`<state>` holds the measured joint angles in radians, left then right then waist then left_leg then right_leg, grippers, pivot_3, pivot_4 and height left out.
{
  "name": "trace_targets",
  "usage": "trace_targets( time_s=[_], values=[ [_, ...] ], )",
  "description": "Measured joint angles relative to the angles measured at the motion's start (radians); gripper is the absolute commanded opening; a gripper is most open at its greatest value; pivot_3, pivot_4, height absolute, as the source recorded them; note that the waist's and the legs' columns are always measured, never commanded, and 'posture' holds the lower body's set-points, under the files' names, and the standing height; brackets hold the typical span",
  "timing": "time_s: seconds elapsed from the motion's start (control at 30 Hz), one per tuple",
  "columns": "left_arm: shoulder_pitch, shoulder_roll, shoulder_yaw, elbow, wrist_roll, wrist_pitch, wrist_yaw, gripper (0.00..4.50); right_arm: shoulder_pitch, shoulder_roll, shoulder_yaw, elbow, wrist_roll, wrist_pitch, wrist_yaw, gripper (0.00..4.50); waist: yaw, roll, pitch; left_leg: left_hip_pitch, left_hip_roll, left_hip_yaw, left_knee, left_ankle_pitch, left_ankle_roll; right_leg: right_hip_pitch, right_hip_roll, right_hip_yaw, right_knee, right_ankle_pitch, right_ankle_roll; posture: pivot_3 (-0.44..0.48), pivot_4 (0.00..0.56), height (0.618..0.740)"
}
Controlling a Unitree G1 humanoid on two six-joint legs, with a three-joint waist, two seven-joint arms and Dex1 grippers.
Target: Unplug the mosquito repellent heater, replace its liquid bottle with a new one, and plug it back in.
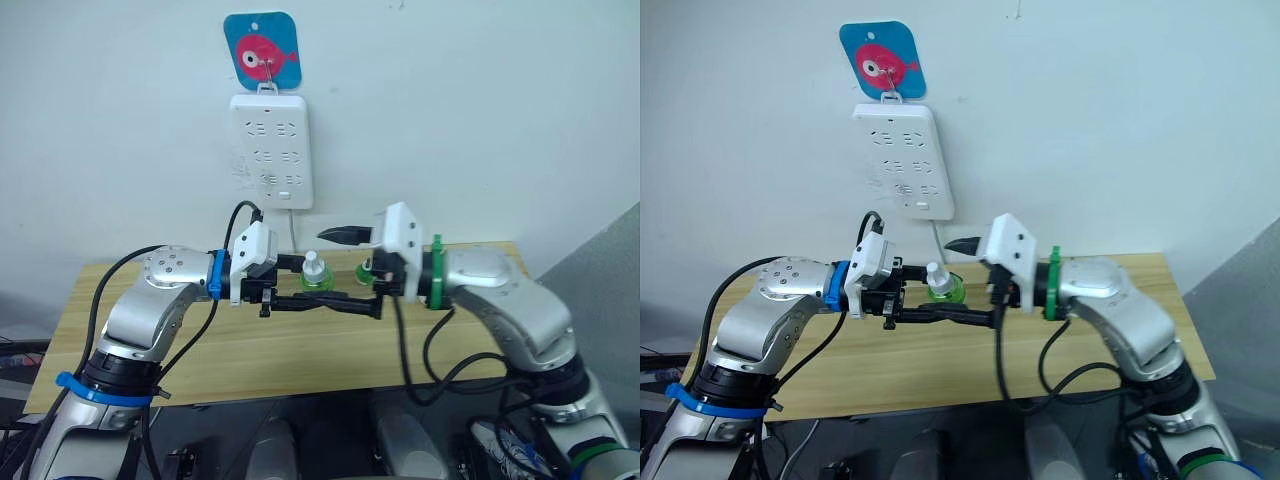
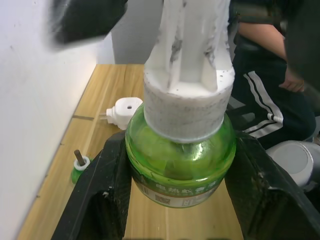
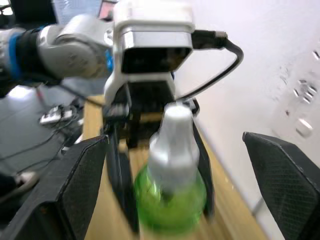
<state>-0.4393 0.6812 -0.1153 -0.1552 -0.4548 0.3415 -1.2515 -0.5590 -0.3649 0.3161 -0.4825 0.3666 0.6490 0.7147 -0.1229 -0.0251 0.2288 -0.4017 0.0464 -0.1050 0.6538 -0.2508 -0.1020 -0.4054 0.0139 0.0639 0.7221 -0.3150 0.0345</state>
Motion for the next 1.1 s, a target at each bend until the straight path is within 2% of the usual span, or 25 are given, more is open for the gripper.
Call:
trace_targets(
  time_s=[0.2, 0.37, 0.47, 0.53, 0.67, 0.83, 0.97, 1.1],
  values=[
    [0.000, -0.005, -0.006, 0.000, 0.009, -0.001, 0.006, 2.26, -0.020, 0.018, 0.004, 0.050, -0.049, -0.019, -0.035, 4.50, 0.003, 0.000, 0.000, 0.000, 0.000, 0.000, -0.003, 0.000, 0.000, 0.000, -0.001, 0.000, -0.003, 0.001, 0.001, -0.150, 0.178, 0.725],
    [0.000, -0.007, -0.008, 0.004, 0.021, -0.003, 0.016, 2.26, -0.019, -0.108, -0.035, 0.046, -0.005, -0.023, 0.070, 4.50, 0.005, 0.000, 0.000, 0.000, 0.000, 0.000, -0.007, 0.000, 0.000, 0.000, -0.001, -0.001, -0.005, 0.001, 0.001, -0.149, 0.179, 0.725],
    [0.003, -0.006, -0.006, 0.005, 0.021, -0.015, 0.006, 2.26, -0.016, -0.199, -0.119, 0.056, 0.037, 0.004, 0.120, 4.50, 0.008, 0.000, 0.000, 0.000, 0.000, 0.000, -0.008, 0.000, 0.000, 0.000, -0.001, -0.001, -0.006, 0.001, 0.001, -0.149, 0.181, 0.725],
    [0.006, -0.006, -0.006, 0.005, 0.021, -0.023, 0.001, 2.26, -0.016, -0.222, -0.157, 0.046, 0.095, 0.039, 0.153, 4.50, 0.007, 0.000, 0.000, 0.001, 0.000, 0.000, -0.008, 0.000, 0.000, 0.000, -0.001, -0.001, -0.006, 0.000, 0.001, -0.149, 0.181, 0.725],
    [0.009, -0.006, -0.006, 0.005, 0.021, -0.027, -0.003, 2.26, -0.017, -0.154, -0.148, -0.018, 0.170, 0.095, 0.133, 4.50, -0.006, 0.000, 0.000, 0.001, 0.001, 0.000, -0.008, 0.000, 0.000, 0.000, 0.000, -0.001, -0.005, 0.000, 0.000, -0.151, 0.181, 0.725],
    [0.009, -0.006, -0.007, 0.006, 0.021, -0.029, -0.005, 2.26, -0.025, -0.053, -0.030, -0.003, 0.090, 0.073, 0.046, 4.50, -0.016, 0.000, 0.000, 0.001, 0.000, 0.001, -0.008, 0.000, 0.000, 0.000, -0.001, 0.000, -0.005, 0.001, 0.001, -0.154, 0.182, 0.725],
    [0.009, -0.006, -0.007, 0.006, 0.022, -0.032, -0.006, 2.26, -0.061, -0.015, -0.002, 0.042, 0.034, 0.043, 0.005, 4.50, -0.015, 0.000, 0.000, 0.001, 0.000, 0.000, -0.008, 0.000, 0.000, 0.000, -0.001, 0.000, -0.005, 0.001, 0.001, -0.152, 0.182, 0.725],
    [0.013, -0.006, -0.007, 0.007, 0.024, -0.039, -0.005, 2.26, -0.062, -0.028, -0.002, 0.064, 0.018, 0.037, 0.008, 4.50, -0.015, 0.000, 0.000, 0.001, 0.000, 0.000, -0.008, 0.000, 0.000, 0.000, -0.001, -0.001, -0.006, 0.001, 0.001, -0.159, 0.183, 0.725]
  ],
)
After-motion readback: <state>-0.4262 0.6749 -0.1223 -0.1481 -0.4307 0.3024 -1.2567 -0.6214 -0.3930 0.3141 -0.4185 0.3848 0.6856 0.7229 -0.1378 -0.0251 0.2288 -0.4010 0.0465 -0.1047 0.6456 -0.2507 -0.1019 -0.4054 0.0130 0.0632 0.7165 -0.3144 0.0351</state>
